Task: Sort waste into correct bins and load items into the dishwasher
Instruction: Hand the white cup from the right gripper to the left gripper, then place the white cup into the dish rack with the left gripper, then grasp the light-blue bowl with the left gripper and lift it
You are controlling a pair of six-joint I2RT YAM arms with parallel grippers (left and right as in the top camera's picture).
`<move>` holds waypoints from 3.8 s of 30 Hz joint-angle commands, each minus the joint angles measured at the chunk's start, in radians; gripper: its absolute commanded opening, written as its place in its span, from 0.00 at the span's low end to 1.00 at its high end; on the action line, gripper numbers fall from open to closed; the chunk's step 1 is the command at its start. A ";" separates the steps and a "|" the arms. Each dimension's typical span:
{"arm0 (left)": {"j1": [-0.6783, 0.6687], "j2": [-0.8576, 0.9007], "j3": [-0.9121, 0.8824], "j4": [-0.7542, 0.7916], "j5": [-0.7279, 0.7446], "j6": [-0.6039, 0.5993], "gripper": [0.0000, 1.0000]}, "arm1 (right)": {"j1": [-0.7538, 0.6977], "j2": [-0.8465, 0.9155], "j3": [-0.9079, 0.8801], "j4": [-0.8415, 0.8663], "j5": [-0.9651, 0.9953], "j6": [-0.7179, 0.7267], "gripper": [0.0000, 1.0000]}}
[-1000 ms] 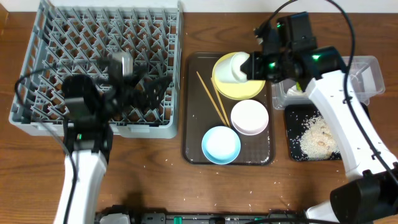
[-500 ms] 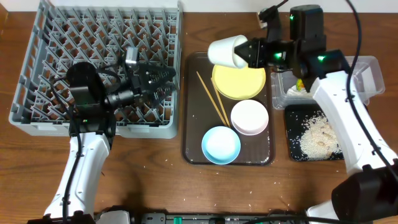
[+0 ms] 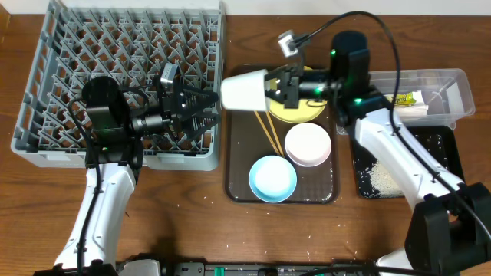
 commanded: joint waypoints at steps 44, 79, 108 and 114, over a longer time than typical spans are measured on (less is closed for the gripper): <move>-0.078 -0.003 0.008 0.014 -0.020 0.186 0.28 | -0.096 0.056 -0.003 -0.040 -0.034 -0.019 0.92; -0.285 0.193 0.443 -1.335 -1.508 0.806 0.19 | -0.072 -0.018 0.043 -0.768 0.639 -0.311 0.99; -0.361 0.258 0.595 -1.380 -1.320 1.022 0.84 | -0.079 -0.043 0.049 -0.772 0.639 -0.311 0.99; -0.513 0.256 0.580 -1.416 -1.285 1.247 0.85 | -0.114 -0.108 0.049 -0.781 0.640 -0.324 0.99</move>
